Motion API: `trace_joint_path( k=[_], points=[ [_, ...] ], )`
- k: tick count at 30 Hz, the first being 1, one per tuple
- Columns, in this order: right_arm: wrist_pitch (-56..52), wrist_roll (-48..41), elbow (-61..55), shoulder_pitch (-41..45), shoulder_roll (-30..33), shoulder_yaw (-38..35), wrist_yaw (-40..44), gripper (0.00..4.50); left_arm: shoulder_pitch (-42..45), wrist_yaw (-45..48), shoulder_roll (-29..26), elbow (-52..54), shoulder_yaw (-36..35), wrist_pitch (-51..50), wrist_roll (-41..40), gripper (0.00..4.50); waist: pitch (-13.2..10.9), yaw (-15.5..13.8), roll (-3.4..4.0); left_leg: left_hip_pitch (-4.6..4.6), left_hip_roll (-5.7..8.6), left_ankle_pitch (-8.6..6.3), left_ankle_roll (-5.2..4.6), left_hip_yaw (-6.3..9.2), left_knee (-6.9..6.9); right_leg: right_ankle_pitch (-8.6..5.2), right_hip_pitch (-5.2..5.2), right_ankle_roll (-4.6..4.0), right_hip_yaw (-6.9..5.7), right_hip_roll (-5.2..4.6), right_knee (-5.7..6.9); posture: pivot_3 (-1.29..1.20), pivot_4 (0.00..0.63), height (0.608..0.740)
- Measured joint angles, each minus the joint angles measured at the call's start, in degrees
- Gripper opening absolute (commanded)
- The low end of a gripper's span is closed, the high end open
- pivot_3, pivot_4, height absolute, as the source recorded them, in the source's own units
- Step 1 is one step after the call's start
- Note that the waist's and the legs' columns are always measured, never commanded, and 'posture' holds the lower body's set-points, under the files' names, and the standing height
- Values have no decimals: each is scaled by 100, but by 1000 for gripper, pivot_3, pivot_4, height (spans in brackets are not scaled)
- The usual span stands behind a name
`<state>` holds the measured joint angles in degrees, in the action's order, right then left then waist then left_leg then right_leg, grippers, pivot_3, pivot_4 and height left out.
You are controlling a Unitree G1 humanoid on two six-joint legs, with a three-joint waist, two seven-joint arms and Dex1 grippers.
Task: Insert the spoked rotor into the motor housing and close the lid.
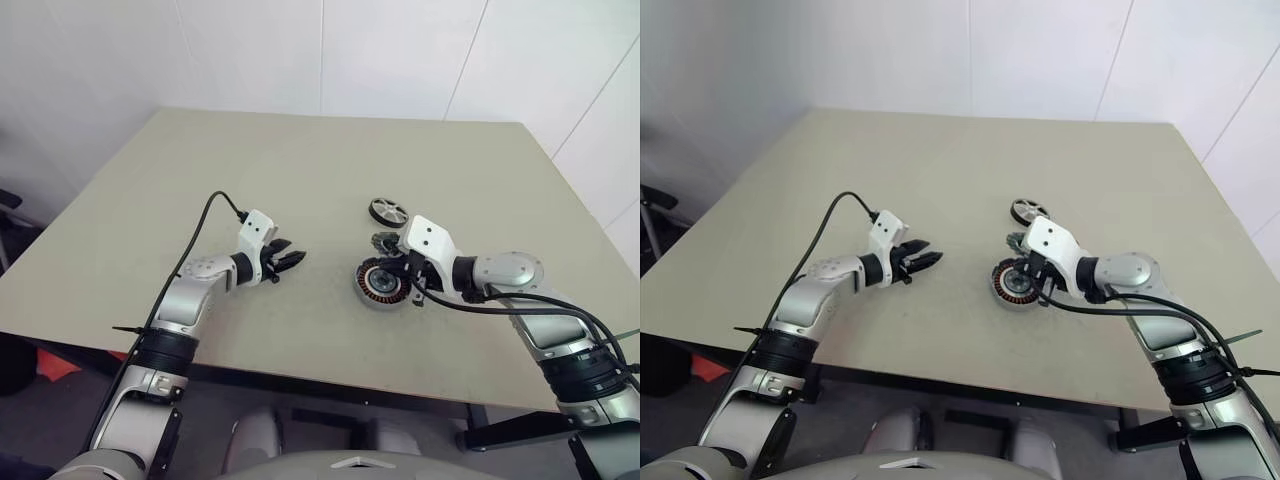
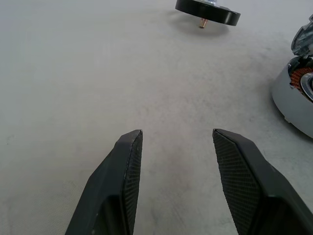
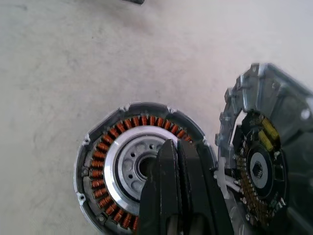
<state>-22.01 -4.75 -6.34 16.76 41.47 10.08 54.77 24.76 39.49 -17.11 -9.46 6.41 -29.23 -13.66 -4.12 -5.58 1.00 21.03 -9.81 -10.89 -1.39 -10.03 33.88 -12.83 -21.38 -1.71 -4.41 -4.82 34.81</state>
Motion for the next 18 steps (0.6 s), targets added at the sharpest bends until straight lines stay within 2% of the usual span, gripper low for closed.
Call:
trace_joint_path(
  k=[7, 10, 18],
  points=[
    [447, 254, 317, -139, 37, 136, -118, 47, -9, -4, -18, -3, -3, 4, 5, 2429, 2, 4, 0, -32, 0, 0, 1, 0, -2, -3, 28, 4, 0, 1, -2, 0, 0, 740],
    [383, 239, 330, -129, -3, 101, -124, 47, -10, -5, -38, -3, -7, 4, 6, 2429, 2, 8, 0, -40, 1, 1, 3, 0, -1, -24, 35, 40, 3, 1, -6, 0, 0, 740],
    [151, 192, 192, -92, 18, 66, -74, 47, -11, -29, -38, -3, 0, 4, 12, 2429, 1, 6, 0, -33, 2, 3, 6, -1, 1, -22, 27, 37, 8, 0, -6, 0, 0, 740]
  ],
)
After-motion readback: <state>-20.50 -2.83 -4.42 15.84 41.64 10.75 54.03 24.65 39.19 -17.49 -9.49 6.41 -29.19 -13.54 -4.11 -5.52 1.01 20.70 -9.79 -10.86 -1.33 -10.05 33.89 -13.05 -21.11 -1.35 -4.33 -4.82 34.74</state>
